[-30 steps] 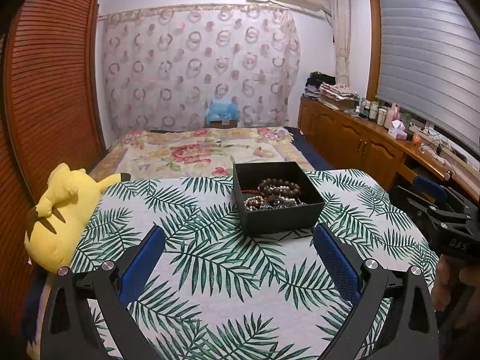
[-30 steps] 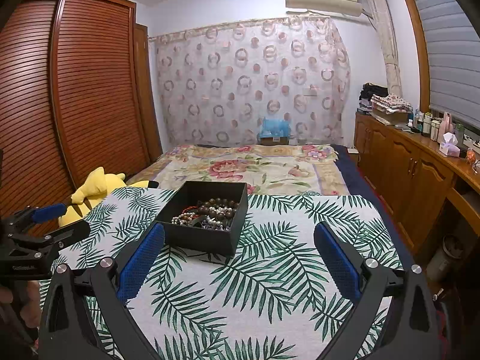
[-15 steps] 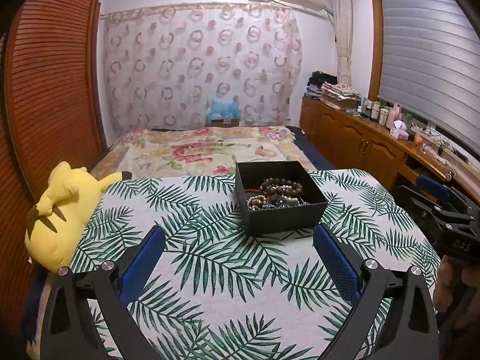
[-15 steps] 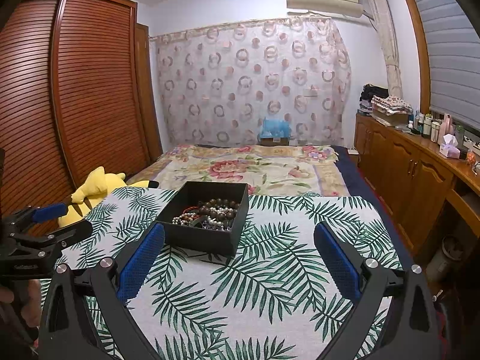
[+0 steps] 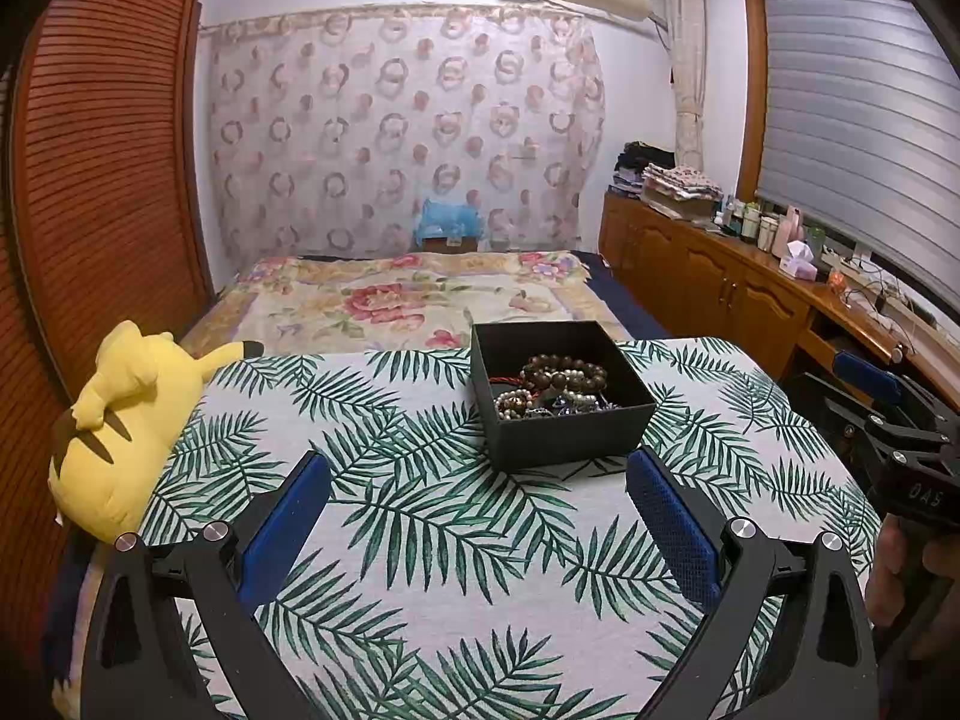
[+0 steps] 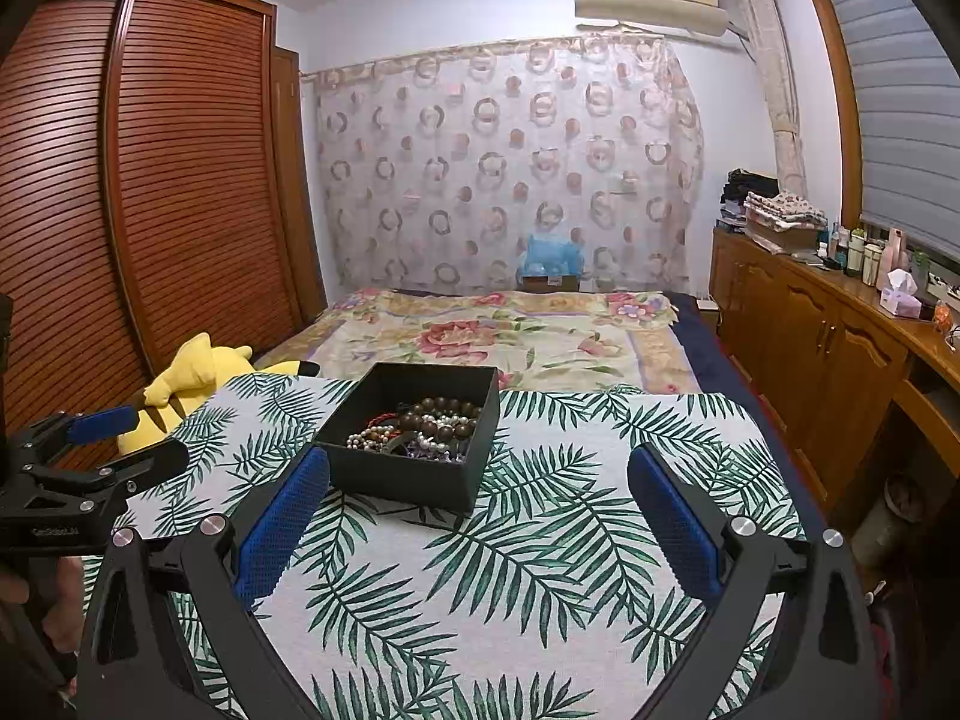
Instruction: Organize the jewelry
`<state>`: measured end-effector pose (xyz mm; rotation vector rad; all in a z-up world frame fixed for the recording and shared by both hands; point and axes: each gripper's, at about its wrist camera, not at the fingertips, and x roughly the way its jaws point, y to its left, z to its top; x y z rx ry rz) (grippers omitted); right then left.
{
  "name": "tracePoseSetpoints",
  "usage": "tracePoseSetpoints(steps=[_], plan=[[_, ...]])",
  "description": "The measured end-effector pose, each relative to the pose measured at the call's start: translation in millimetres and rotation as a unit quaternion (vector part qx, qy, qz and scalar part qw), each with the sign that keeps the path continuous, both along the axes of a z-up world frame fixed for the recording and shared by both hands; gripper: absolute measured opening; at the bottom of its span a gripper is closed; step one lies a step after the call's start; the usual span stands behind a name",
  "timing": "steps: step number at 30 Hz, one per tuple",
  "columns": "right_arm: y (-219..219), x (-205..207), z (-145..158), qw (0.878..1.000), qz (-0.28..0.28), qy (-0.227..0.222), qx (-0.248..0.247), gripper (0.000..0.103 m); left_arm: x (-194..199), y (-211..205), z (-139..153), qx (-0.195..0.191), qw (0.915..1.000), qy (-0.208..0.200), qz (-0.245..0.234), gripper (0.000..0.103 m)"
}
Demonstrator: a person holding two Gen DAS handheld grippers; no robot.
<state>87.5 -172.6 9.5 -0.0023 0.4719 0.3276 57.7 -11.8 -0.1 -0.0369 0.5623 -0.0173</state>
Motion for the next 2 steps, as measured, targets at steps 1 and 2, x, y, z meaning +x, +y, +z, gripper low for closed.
tracePoseSetpoints(steps=[1,2], plan=[[0.0,-0.3,0.3,1.000,0.000,0.000,0.001,0.101,0.0,0.2,-0.3,0.001,1.0000,0.000,0.000,0.095],[0.5,-0.5,0.6,1.000,0.000,0.000,0.000,0.101,0.0,0.1,-0.7,0.001,1.0000,0.000,0.001,0.095]])
